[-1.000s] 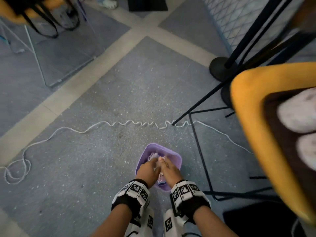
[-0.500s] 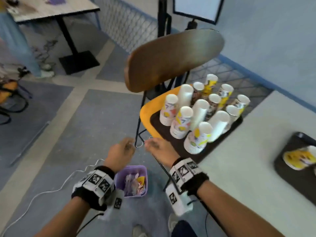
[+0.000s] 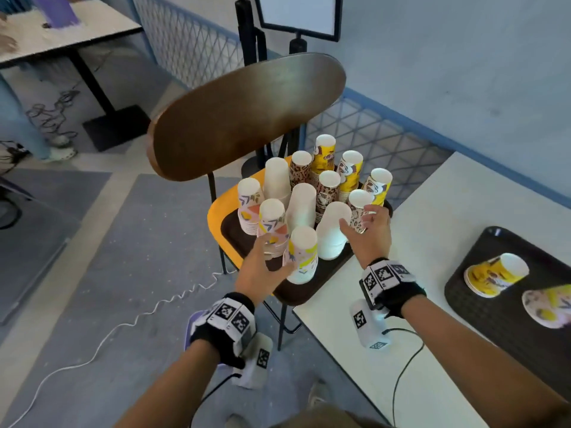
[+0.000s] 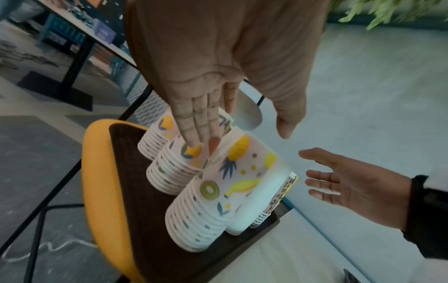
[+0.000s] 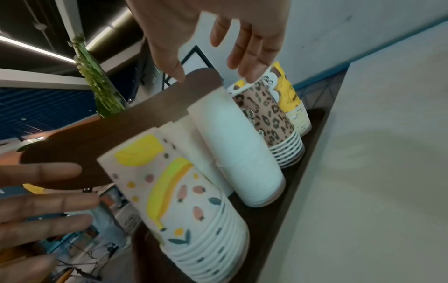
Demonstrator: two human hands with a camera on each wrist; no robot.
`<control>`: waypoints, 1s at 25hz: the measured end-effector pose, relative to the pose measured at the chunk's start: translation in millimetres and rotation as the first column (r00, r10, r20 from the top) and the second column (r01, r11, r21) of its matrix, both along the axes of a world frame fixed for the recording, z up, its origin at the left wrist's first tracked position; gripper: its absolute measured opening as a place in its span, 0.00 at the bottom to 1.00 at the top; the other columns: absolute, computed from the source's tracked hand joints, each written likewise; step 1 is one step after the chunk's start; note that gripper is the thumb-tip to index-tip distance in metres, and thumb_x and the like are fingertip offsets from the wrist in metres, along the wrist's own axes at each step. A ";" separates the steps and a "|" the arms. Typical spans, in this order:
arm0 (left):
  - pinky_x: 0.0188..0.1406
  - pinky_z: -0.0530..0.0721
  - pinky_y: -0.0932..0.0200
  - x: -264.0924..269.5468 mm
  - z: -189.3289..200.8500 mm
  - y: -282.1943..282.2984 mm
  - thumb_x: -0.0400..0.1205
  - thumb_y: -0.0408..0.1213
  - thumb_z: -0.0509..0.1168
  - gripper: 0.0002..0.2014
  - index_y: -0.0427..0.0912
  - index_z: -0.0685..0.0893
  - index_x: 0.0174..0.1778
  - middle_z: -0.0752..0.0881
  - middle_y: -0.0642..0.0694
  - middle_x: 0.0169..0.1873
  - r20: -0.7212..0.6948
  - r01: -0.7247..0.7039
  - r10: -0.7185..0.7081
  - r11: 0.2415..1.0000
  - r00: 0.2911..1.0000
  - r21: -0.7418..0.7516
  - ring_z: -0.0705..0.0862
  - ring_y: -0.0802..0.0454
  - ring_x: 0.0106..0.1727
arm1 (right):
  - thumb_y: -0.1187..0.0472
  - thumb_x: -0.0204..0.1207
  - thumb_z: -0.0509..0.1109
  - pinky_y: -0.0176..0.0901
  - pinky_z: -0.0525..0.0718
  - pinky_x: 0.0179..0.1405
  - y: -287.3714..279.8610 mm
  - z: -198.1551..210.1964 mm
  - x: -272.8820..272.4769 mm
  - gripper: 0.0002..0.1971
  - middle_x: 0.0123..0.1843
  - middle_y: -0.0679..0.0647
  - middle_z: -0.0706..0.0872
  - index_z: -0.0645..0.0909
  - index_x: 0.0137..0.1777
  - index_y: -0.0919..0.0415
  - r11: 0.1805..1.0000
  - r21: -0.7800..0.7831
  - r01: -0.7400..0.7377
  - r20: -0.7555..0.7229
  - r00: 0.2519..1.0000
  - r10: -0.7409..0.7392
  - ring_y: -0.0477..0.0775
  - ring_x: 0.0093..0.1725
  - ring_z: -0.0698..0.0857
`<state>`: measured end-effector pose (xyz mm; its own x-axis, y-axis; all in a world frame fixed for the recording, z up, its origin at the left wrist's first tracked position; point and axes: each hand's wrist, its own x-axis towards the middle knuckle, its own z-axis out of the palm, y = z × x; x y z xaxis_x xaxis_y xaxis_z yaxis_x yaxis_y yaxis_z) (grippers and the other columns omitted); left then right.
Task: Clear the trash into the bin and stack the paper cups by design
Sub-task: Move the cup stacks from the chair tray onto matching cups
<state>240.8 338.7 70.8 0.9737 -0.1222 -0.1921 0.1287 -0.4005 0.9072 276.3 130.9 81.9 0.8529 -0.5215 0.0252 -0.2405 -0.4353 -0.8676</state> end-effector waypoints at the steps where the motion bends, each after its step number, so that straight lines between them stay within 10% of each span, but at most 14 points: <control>1: 0.63 0.77 0.52 1.2 -4.8 -10.7 0.70 0.43 0.75 0.34 0.49 0.67 0.69 0.77 0.53 0.59 -0.003 -0.011 0.011 1.000 1.000 -0.003 0.77 0.52 0.63 | 0.57 0.61 0.80 0.54 0.80 0.60 -3.7 -9.8 6.7 0.34 0.62 0.62 0.77 0.70 0.65 0.63 0.999 0.007 -0.034 -0.021 0.999 0.034 0.60 0.58 0.79; 4: 0.62 0.73 0.65 8.0 -19.7 -42.6 0.66 0.40 0.78 0.37 0.48 0.68 0.69 0.77 0.56 0.61 -0.021 -0.070 0.069 0.997 0.997 -0.024 0.76 0.58 0.63 | 0.54 0.56 0.83 0.55 0.75 0.69 -7.6 -36.8 23.7 0.45 0.70 0.58 0.74 0.65 0.72 0.59 0.987 0.069 -0.147 -0.112 0.982 0.154 0.59 0.69 0.74; 17: 0.62 0.82 0.46 12.5 -82.8 -73.4 0.57 0.54 0.78 0.37 0.50 0.75 0.62 0.82 0.46 0.58 -0.021 -0.413 0.414 0.909 0.910 0.060 0.80 0.47 0.62 | 0.57 0.49 0.86 0.57 0.76 0.63 -1.0 -77.0 21.1 0.42 0.58 0.70 0.81 0.75 0.63 0.73 0.959 -0.060 -0.278 -0.096 0.958 0.271 0.72 0.61 0.77; 25: 0.65 0.78 0.53 5.4 -95.1 -85.6 0.58 0.42 0.81 0.39 0.70 0.67 0.58 0.82 0.49 0.62 -0.179 -0.532 0.514 0.844 0.839 -0.071 0.80 0.51 0.65 | 0.57 0.55 0.84 0.52 0.77 0.66 -7.6 -87.5 20.8 0.46 0.67 0.56 0.81 0.65 0.73 0.51 0.915 0.297 -0.274 -0.278 0.892 0.357 0.61 0.67 0.78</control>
